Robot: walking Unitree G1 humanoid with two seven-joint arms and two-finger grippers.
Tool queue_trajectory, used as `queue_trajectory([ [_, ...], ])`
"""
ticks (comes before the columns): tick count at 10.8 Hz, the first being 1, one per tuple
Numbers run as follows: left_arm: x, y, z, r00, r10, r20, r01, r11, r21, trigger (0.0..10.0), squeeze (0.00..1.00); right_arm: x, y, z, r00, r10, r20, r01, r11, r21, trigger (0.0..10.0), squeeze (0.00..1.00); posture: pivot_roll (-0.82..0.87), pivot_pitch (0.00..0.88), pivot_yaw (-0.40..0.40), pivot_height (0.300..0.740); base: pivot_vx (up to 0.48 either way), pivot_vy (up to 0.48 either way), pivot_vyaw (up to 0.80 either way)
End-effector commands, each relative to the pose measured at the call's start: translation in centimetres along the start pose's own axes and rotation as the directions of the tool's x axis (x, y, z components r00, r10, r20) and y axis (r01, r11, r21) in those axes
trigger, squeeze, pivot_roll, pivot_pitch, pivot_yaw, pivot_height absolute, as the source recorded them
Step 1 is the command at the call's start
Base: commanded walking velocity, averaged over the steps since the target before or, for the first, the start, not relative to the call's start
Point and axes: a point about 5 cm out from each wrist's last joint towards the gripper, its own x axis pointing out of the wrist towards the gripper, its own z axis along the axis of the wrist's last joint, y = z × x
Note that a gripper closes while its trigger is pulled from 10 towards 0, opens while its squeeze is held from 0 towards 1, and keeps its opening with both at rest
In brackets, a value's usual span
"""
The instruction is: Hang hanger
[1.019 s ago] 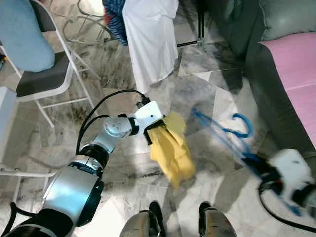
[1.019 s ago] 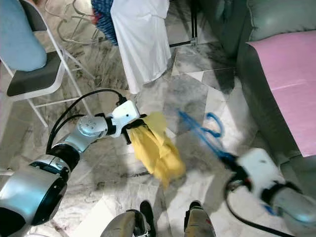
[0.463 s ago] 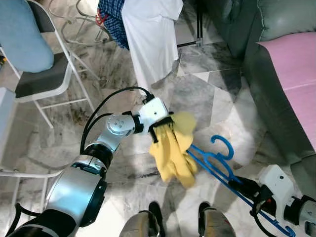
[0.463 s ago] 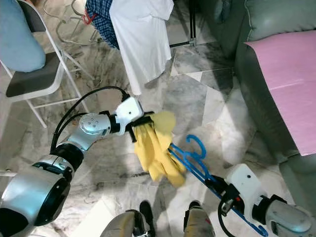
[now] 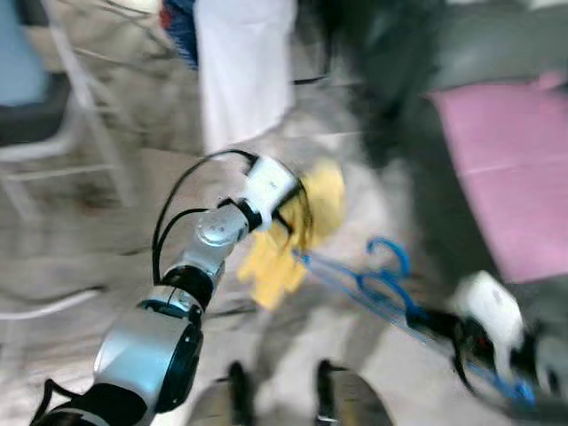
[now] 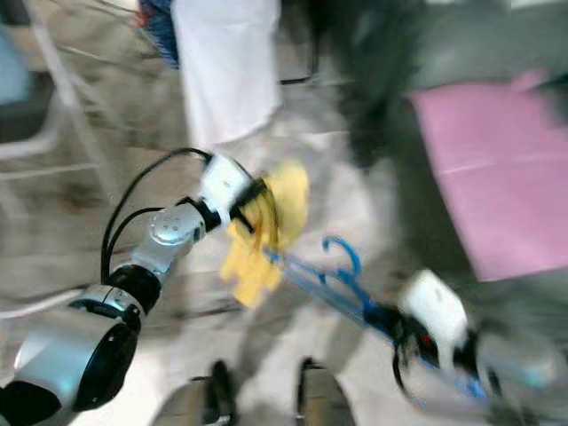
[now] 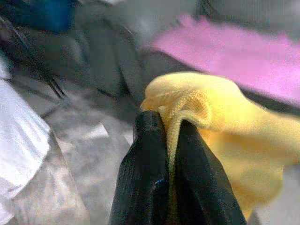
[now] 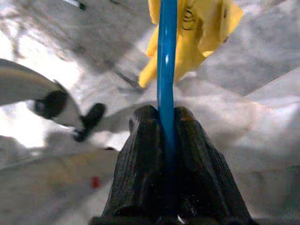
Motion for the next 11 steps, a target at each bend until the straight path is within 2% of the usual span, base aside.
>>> queue_trajectory([
  [1,-0.4,0.4,-0.1,0.998,0.055,0.028,-0.054,0.998,-0.016,10.0,0.0,0.3,0.4,-0.5,0.999,0.037,-0.021,-0.037,0.999,-0.002,10.0,0.0,-0.28,0.195,-0.044,0.74,0.0,0.0,0.0],
  [2,-0.9,0.4,-0.6,0.993,0.111,0.036,-0.109,0.993,-0.044,10.0,0.0,1.2,-0.7,0.5,1.0,0.014,0.015,-0.014,0.999,-0.037,10.0,0.0,-0.25,0.17,-0.068,0.74,0.0,0.0,0.0],
  [3,-1.1,-0.1,-0.8,0.991,0.121,0.051,-0.12,0.992,-0.026,10.0,0.0,2.3,-1.5,1.2,0.998,-0.016,0.057,0.019,0.998,-0.06,10.0,0.0,-0.24,0.167,-0.056,0.74,0.0,0.0,0.0],
  [4,-1.1,0.3,-0.4,0.991,0.116,0.07,-0.116,0.993,0.0,10.0,0.0,2.6,-1.3,1.6,0.997,-0.018,0.073,0.023,0.998,-0.062,10.0,0.0,-0.23,0.171,-0.041,0.74,0.0,0.0,0.0],
  [6,-0.8,0.8,1.0,0.993,0.039,0.114,-0.049,0.995,0.081,10.0,0.0,2.5,-0.4,1.2,0.997,-0.012,0.079,0.017,0.998,-0.065,10.0,0.0,-0.25,0.199,0.013,0.74,0.0,0.0,0.0],
  [7,-0.7,0.9,1.3,0.996,-0.003,0.094,-0.012,0.987,0.158,10.0,0.0,2.4,0.4,1.7,0.995,0.011,0.1,-0.006,0.998,-0.055,10.0,0.0,-0.26,0.208,0.029,0.74,0.0,0.0,0.0],
  [8,-0.9,1.5,1.0,0.999,0.008,0.042,-0.017,0.976,0.217,10.0,0.0,2.9,1.6,2.0,0.991,0.042,0.128,-0.038,0.999,-0.032,10.0,0.0,-0.27,0.206,0.047,0.74,0.0,0.0,0.0],
  [9,-1.3,2.3,0.3,0.994,0.11,0.017,-0.111,0.978,0.177,10.0,0.0,4.3,2.3,0.9,0.992,0.025,0.124,-0.022,0.999,-0.026,10.0,0.0,-0.26,0.153,0.047,0.74,0.0,0.0,0.0],
  [10,-1.8,2.4,-0.9,0.976,0.215,-0.015,-0.213,0.971,0.105,10.0,0.0,5.7,2.5,0.3,0.99,-0.032,0.141,0.029,0.999,0.024,10.0,0.0,-0.26,0.117,0.045,0.74,0.0,0.0,0.0],
  [11,-2.9,0.5,-3.3,0.973,0.222,-0.066,-0.221,0.975,0.022,10.0,0.0,7.3,2.4,-0.1,0.983,-0.117,0.139,0.114,0.993,0.03,10.0,0.0,-0.26,0.08,0.046,0.74,0.0,0.0,0.0],
])
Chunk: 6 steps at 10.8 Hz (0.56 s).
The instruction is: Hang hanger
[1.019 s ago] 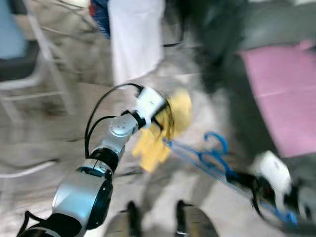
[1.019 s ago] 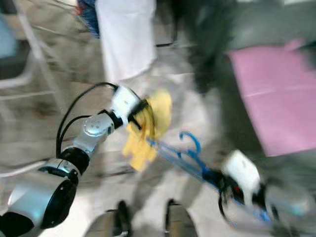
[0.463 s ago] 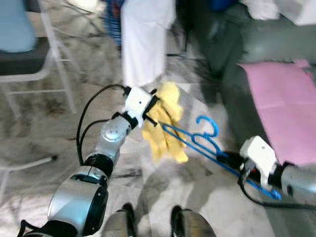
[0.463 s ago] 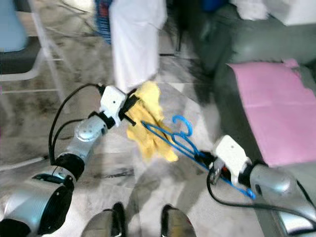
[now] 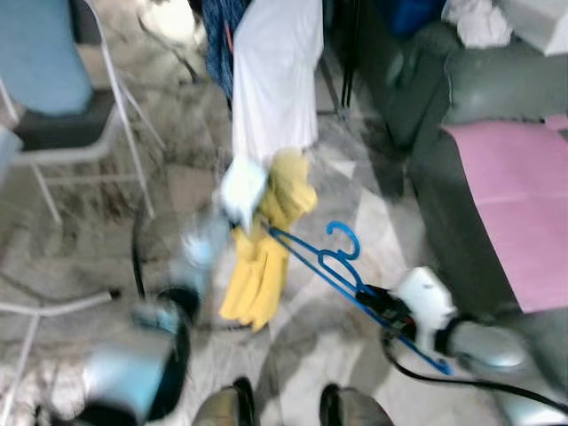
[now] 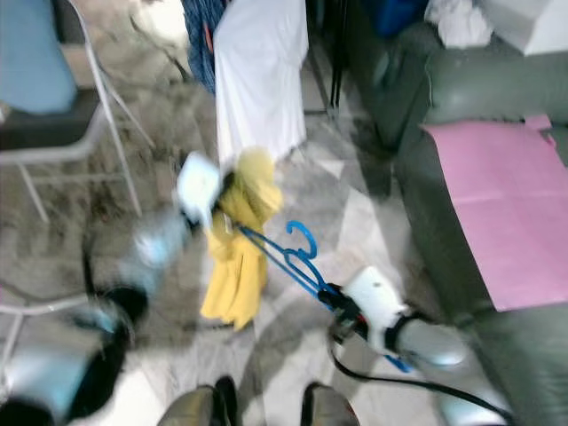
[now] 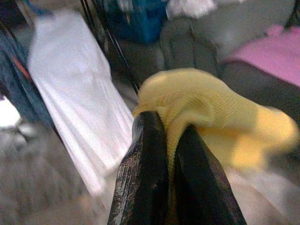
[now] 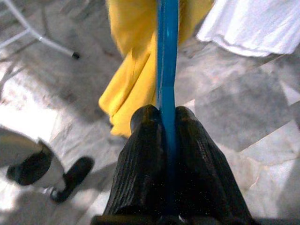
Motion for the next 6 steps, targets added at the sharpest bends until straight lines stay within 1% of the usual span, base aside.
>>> queue_trajectory([
  [1,-1.0,-1.1,-1.5,0.999,-0.007,-0.031,0.006,1.0,-0.025,10.0,0.0,0.6,0.2,0.3,1.0,-0.011,0.029,0.011,1.0,0.001,10.0,0.0,-0.24,0.049,0.042,0.74,0.0,0.0,0.0],
  [2,-1.0,-1.4,-1.5,1.0,-0.014,-0.025,0.014,1.0,-0.019,10.0,0.0,0.8,0.3,0.4,0.999,-0.003,0.04,0.002,1.0,0.009,10.0,0.0,-0.23,0.044,0.04,0.74,0.0,0.0,0.0],
  [3,-0.4,-0.4,-0.5,1.0,-0.008,0.001,0.008,1.0,-0.007,10.0,0.0,0.8,0.3,0.5,0.998,0.03,0.046,-0.03,1.0,0.007,10.0,0.0,-0.21,0.051,0.035,0.74,0.0,0.0,0.0],
  [4,-0.1,0.5,0.2,1.0,0.011,0.012,-0.011,1.0,0.007,10.0,0.0,0.7,0.4,0.3,0.998,0.052,0.036,-0.052,0.998,-0.018,10.0,0.0,-0.21,0.056,0.034,0.74,0.0,0.0,0.0],
  [5,0.3,2.6,1.4,0.997,0.07,0.02,-0.071,0.996,0.052,10.0,0.0,-0.2,0.7,0.3,0.992,0.12,0.029,-0.119,0.993,-0.013,10.0,0.0,-0.21,0.075,0.034,0.74,0.0,0.0,0.0],
  [6,0.6,4.3,2.0,0.989,0.148,0.005,-0.148,0.988,0.05,10.0,0.0,-1.2,0.9,-0.3,0.988,0.152,-0.006,-0.152,0.988,-0.011,10.0,0.0,-0.21,0.093,0.041,0.74,0.0,0.0,0.0],
])
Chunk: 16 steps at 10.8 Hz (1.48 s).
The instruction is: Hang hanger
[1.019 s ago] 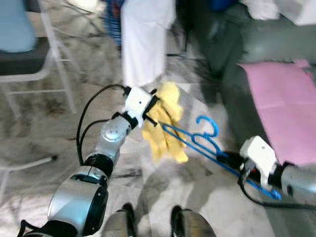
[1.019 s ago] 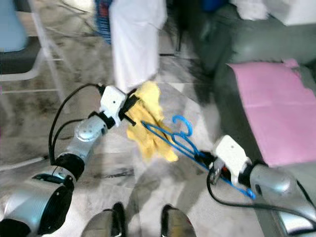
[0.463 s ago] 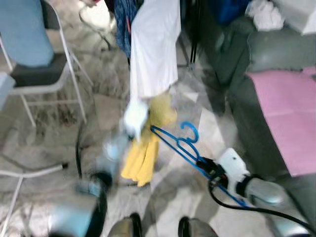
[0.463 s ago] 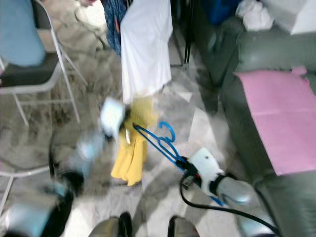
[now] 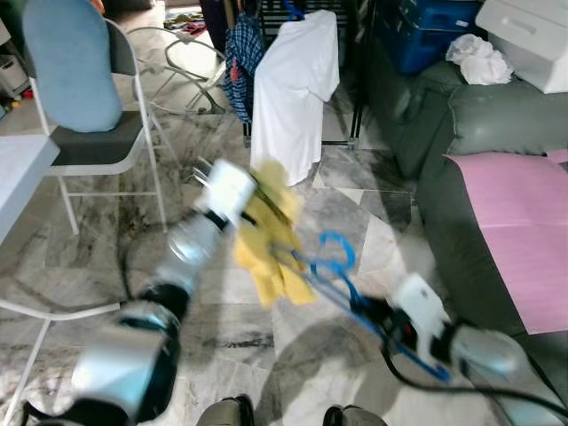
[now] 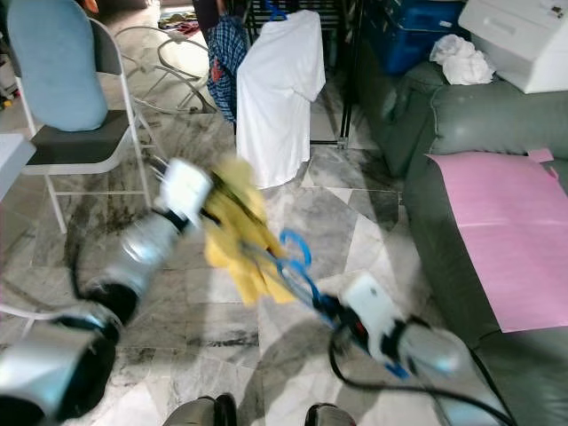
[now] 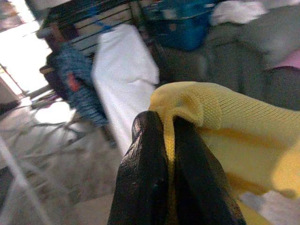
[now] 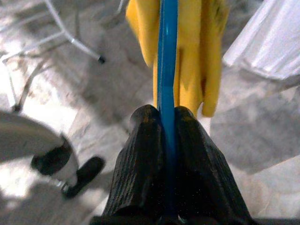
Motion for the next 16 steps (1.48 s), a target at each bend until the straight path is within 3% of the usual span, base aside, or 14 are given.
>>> queue_trajectory([
  [1,0.4,0.9,0.7,0.998,0.064,0.014,-0.064,0.997,-0.032,10.0,0.0,-0.4,0.1,0.1,1.0,0.002,-0.001,-0.002,1.0,-0.015,10.0,0.0,-0.22,0.111,0.056,0.74,0.0,0.0,0.0],
  [2,0.4,0.9,0.7,0.996,0.081,0.024,-0.08,0.995,-0.057,10.0,0.0,-0.5,0.1,-0.1,1.0,-0.022,0.001,0.022,1.0,-0.004,10.0,0.0,-0.23,0.121,0.069,0.74,0.0,0.0,0.0],
  [3,0.1,0.0,0.3,0.998,0.057,0.033,-0.054,0.994,-0.091,10.0,0.0,-0.6,0.5,0.1,0.999,-0.034,0.017,0.034,0.999,0.01,10.0,0.0,-0.24,0.124,0.081,0.74,0.0,0.0,0.0],
  [4,-0.2,-1.0,-0.2,0.999,-0.011,0.031,0.015,0.993,-0.114,10.0,0.0,-1.0,0.9,0.3,0.999,-0.025,0.029,0.025,1.0,0.016,10.0,0.0,-0.25,0.125,0.086,0.74,0.0,0.0,0.0],
  [5,-0.7,-1.6,-0.7,0.994,-0.111,0.022,0.111,0.993,-0.039,10.0,0.0,-2.6,1.2,0.3,1.0,0.009,0.004,-0.009,1.0,0.006,10.0,0.0,-0.25,0.133,0.088,0.74,0.0,0.0,0.0],
  [6,-1.0,0.2,-1.4,0.995,-0.083,-0.062,0.086,0.995,0.043,10.0,0.0,-4.7,0.4,-0.1,0.999,0.018,-0.048,-0.019,1.0,-0.003,10.0,0.0,-0.25,0.143,0.088,0.74,0.0,0.0,0.0],
  [7,-1.1,1.2,-1.6,0.993,-0.059,-0.103,0.069,0.993,0.097,10.0,0.0,-5.7,-0.3,-0.2,0.997,0.002,-0.075,-0.003,1.0,-0.016,10.0,0.0,-0.26,0.147,0.089,0.74,0.0,0.0,0.0],
  [8,-1.1,2.4,-1.2,0.992,-0.073,-0.105,0.09,0.982,0.164,10.0,0.0,-7.3,-1.6,0.0,0.994,-0.038,-0.101,0.035,0.999,-0.029,10.0,0.0,-0.26,0.153,0.09,0.74,0.0,0.0,0.0],
  [9,-1.1,2.5,-0.9,0.985,-0.138,-0.1,0.155,0.969,0.192,10.0,0.0,-8.1,-2.2,0.0,0.99,-0.068,-0.124,0.063,0.997,-0.044,10.0,0.0,-0.26,0.157,0.092,0.74,0.0,0.0,0.0],
  [10,-1.4,1.4,-0.5,0.935,-0.346,-0.081,0.355,0.918,0.176,10.0,0.0,-8.8,-3.5,0.4,0.983,-0.136,-0.122,0.129,0.989,-0.07,10.0,0.0,-0.26,0.158,0.094,0.74,0.0,0.0,0.0],
  [12,-2.0,-0.8,-0.8,0.824,-0.556,-0.106,0.565,0.793,0.227,10.0,0.0,-8.9,-4.1,1.2,0.981,-0.168,-0.093,0.16,0.983,-0.089,10.0,0.0,-0.26,0.162,0.096,0.74,0.0,0.0,0.0],
  [16,-1.6,-1.7,0.0,0.801,-0.596,-0.057,0.593,0.778,0.207,10.0,0.0,-8.8,-2.8,1.4,0.992,-0.085,-0.096,0.079,0.995,-0.066,10.0,0.0,-0.26,0.166,0.099,0.74,0.0,0.0,0.0],
])
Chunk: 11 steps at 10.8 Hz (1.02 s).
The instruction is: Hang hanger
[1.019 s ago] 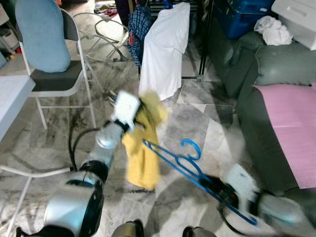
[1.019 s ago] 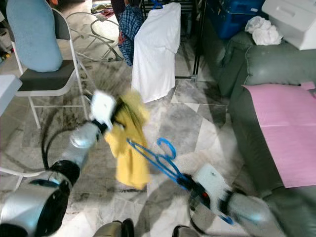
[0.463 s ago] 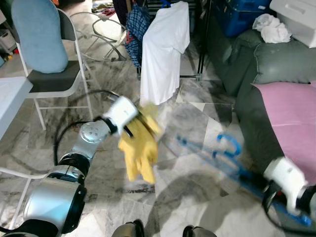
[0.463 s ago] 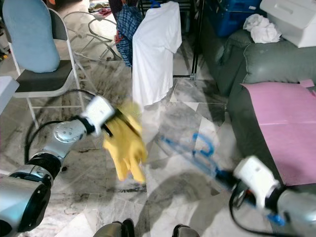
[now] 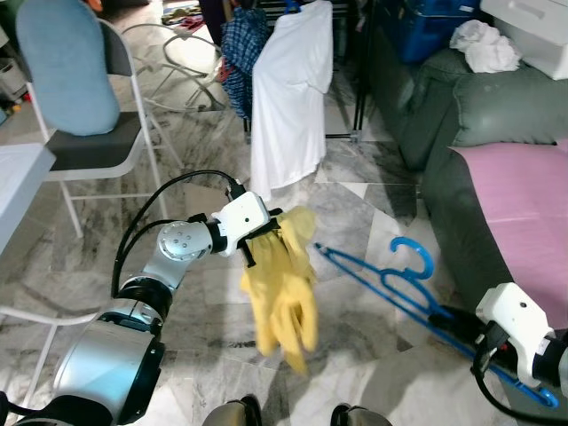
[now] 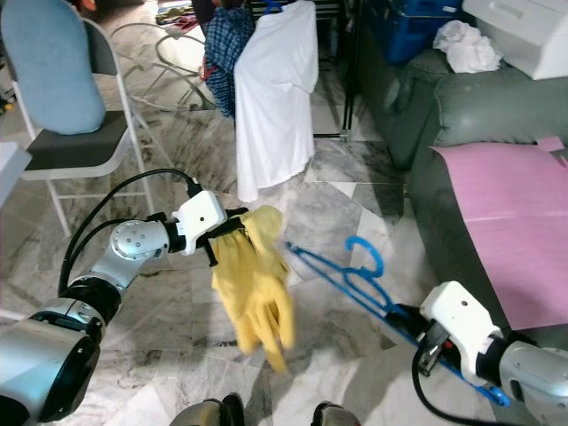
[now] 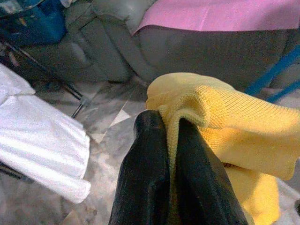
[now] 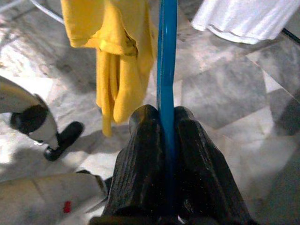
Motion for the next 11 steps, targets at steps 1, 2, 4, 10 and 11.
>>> queue_trajectory([
  [1,0.0,0.5,0.9,0.999,0.005,0.044,-0.006,1.0,0.026,10.0,0.0,-0.2,0.2,0.7,1.0,0.028,0.014,-0.028,0.999,-0.016,10.0,0.0,-0.27,0.167,0.098,0.74,0.0,0.0,0.0],
  [2,0.4,0.3,1.3,0.997,-0.016,0.074,0.014,1.0,0.028,10.0,0.0,-0.1,0.4,1.1,0.998,0.056,0.026,-0.055,0.998,-0.011,10.0,0.0,-0.28,0.168,0.097,0.74,0.0,0.0,0.0],
  [4,0.9,-0.1,1.8,0.994,-0.047,0.096,0.043,0.998,0.043,10.0,0.0,0.2,1.3,1.6,0.99,0.137,0.031,-0.137,0.991,-0.009,10.0,0.0,-0.28,0.168,0.097,0.74,0.0,0.0,0.0],
  [10,1.6,-1.0,3.5,0.963,-0.162,0.214,0.157,0.987,0.04,10.0,0.0,2.2,1.3,0.0,0.989,0.149,0.009,-0.149,0.988,0.031,10.0,0.0,-0.27,0.176,0.114,0.74,0.0,0.0,0.0],
  [11,1.8,-1.1,3.8,0.954,-0.174,0.245,0.174,0.984,0.02,10.0,0.0,2.7,1.3,-0.1,0.99,0.138,0.022,-0.139,0.989,0.043,10.0,0.0,-0.27,0.177,0.116,0.74,0.0,0.0,0.0],
])
